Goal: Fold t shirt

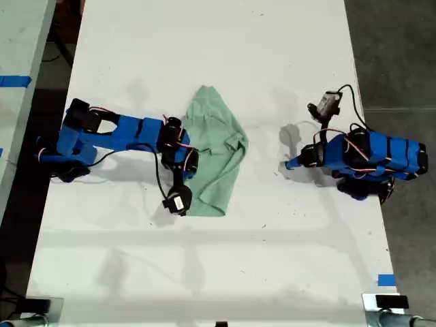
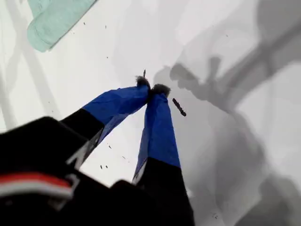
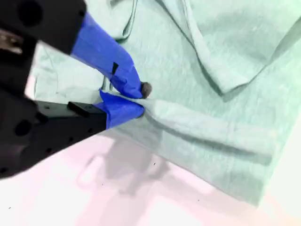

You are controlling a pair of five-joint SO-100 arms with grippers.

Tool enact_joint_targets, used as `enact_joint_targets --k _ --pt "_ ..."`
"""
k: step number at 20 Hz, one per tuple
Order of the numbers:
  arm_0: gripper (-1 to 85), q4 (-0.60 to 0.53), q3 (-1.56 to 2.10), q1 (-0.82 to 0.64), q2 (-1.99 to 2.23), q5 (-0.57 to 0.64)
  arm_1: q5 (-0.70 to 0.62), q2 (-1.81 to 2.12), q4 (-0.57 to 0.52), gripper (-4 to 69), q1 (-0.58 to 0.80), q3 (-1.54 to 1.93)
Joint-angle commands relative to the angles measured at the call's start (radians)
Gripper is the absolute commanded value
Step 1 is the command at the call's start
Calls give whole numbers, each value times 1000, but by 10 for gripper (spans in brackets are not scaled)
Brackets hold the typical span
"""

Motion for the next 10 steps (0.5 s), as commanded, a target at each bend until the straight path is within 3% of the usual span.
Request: enact_joint_targets --k 1,4,6,10 --pt "-2 -51 -72 -8 37 26 2 14 3 22 -2 58" --pt "29 -172 -69 2 20 94 2 14 3 22 -2 58" --pt "161 -258 -69 2 -23 141 2 14 3 22 -3 58" --pt "197 -348 -66 -3 -52 173 2 14 3 22 -5 58"
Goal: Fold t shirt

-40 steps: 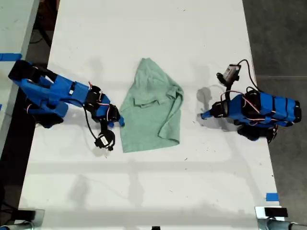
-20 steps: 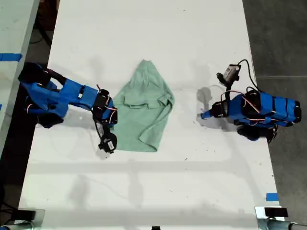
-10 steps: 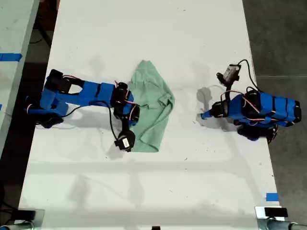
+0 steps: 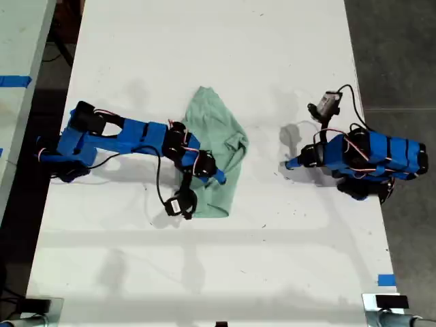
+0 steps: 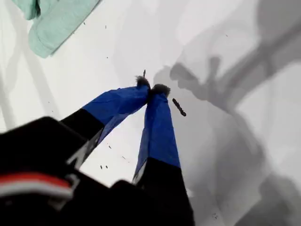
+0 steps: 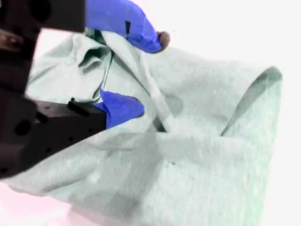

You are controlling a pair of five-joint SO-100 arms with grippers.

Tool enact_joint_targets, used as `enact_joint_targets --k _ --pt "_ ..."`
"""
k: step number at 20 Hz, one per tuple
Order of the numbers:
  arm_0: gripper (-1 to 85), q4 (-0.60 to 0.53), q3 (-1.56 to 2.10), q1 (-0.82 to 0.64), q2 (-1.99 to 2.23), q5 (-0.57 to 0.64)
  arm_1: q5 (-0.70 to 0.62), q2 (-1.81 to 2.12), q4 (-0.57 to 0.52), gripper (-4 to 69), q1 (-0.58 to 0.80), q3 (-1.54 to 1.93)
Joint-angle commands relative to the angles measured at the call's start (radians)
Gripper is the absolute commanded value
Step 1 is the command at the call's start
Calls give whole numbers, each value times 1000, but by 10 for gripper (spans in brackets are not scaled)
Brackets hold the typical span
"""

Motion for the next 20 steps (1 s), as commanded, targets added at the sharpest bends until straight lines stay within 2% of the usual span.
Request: enact_joint_targets --k 1,3,8,13,15,16,20 --pt "195 -29 -57 -6 21 21 0 14 3 22 -5 58" --pt "173 17 -32 -15 64 15 -2 14 3 22 -5 58" --pt "65 224 78 -55 299 -57 -2 14 3 22 -5 58" --pt "45 219 522 -101 698 -149 -2 14 3 22 -6 58" --pt "43 175 738 -103 905 -195 -2 14 3 22 -6 58" --pt "43 117 870 -101 1014 -215 -2 14 3 22 -6 58" --pt "49 -296 1474 -97 1416 -261 0 14 3 22 -5 58"
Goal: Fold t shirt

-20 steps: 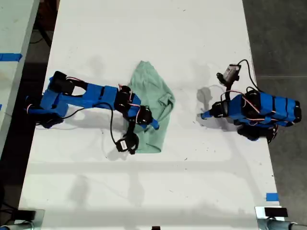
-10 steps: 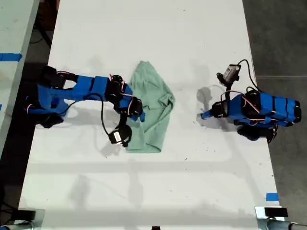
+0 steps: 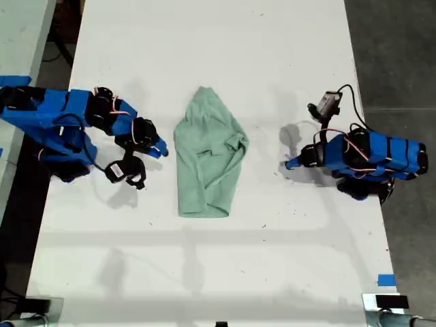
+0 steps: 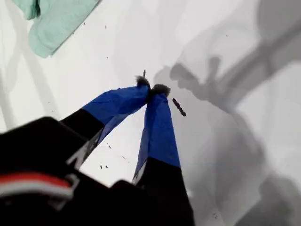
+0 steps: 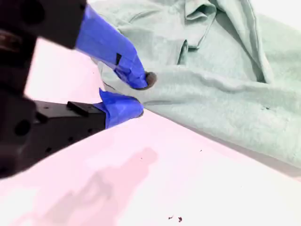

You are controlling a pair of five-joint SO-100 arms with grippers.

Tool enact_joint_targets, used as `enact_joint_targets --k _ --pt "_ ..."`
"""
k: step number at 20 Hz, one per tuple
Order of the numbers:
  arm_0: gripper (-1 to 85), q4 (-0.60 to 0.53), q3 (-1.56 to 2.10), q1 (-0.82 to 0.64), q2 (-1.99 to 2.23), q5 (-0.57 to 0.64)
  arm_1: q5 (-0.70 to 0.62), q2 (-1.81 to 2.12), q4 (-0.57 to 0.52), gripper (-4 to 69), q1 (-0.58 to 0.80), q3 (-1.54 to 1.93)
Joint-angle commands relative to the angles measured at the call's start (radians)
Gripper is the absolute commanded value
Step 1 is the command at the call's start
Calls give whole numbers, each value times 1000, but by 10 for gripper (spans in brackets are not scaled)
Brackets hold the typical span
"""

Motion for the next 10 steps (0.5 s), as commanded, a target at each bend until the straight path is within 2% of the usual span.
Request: enact_joint_targets --k 1,6,8,9,10 --pt "48 -252 362 -15 258 -23 2 14 3 22 -5 58" --pt "32 -614 821 -103 365 12 2 14 3 22 -3 58" --pt "33 -584 933 -120 612 51 3 14 3 22 -3 58" --pt "32 -460 1005 -138 850 66 3 14 3 22 -3 58" --pt "32 -195 1032 -155 1166 48 5 14 3 22 -6 58"
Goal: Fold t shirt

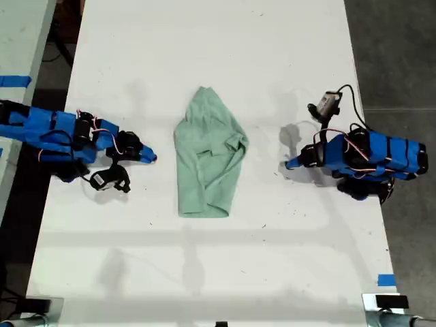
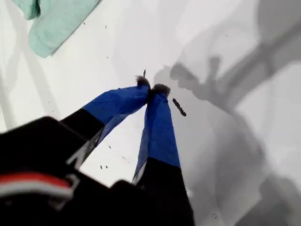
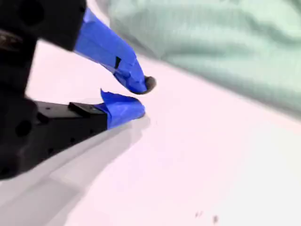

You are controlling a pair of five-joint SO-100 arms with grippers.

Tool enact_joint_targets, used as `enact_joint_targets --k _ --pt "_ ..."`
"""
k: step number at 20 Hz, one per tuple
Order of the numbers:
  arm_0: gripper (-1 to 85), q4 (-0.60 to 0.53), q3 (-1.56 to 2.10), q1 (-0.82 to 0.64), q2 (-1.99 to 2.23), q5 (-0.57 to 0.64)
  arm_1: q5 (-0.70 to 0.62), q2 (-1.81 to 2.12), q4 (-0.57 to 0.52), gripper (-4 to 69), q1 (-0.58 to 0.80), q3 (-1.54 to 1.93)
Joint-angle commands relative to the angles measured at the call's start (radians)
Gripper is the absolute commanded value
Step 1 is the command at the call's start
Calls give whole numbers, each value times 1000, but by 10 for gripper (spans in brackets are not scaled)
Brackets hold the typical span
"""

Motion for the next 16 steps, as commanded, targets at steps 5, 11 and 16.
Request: enact_joint_targets --k 5,11,16 --pt "38 426 74 -52 560 -6 2 12 3 22 -6 58" --pt "46 426 74 -38 561 -5 6 12 3 22 -8 58" --pt "48 426 74 -32 561 -6 6 12 3 22 -8 58"
